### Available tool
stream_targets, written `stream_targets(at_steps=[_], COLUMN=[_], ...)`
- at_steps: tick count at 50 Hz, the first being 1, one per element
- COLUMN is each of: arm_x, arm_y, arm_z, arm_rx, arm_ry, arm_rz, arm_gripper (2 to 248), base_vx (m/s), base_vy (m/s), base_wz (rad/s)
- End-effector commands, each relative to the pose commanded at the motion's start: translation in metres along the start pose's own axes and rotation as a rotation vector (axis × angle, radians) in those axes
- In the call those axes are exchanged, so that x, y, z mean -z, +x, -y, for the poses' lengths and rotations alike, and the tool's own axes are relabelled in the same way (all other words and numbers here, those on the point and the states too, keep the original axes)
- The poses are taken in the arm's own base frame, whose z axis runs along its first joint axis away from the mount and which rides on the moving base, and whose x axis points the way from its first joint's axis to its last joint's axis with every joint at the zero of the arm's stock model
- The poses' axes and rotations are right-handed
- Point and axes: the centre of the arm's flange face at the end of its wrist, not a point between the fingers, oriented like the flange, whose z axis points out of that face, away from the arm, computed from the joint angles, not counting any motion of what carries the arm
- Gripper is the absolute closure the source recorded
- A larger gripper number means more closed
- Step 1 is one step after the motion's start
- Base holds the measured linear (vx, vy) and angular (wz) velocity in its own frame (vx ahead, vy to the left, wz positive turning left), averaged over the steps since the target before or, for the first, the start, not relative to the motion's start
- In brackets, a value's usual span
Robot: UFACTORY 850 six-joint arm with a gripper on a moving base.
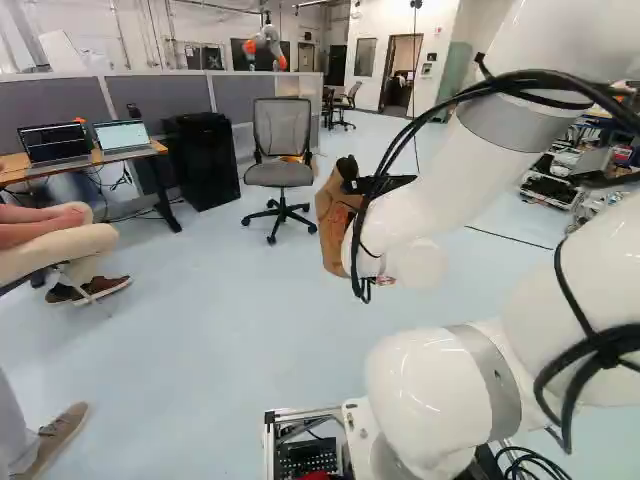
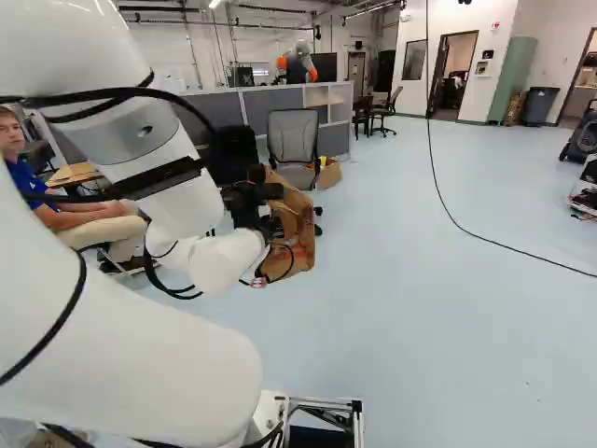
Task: Pick up the grocery bag from the ground
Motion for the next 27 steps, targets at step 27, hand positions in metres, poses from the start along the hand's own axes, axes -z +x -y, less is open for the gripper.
stream_targets(at_steps=[27], arm_x=[0.0030], arm_y=[-0.0018], arm_z=[-0.0002], arm_rx=[0.000], arm_ry=[0.000], arm_rz=[-0.007], arm_gripper=[231], base_vx=[0.000], base_vy=[0.000], base_wz=[0.000])
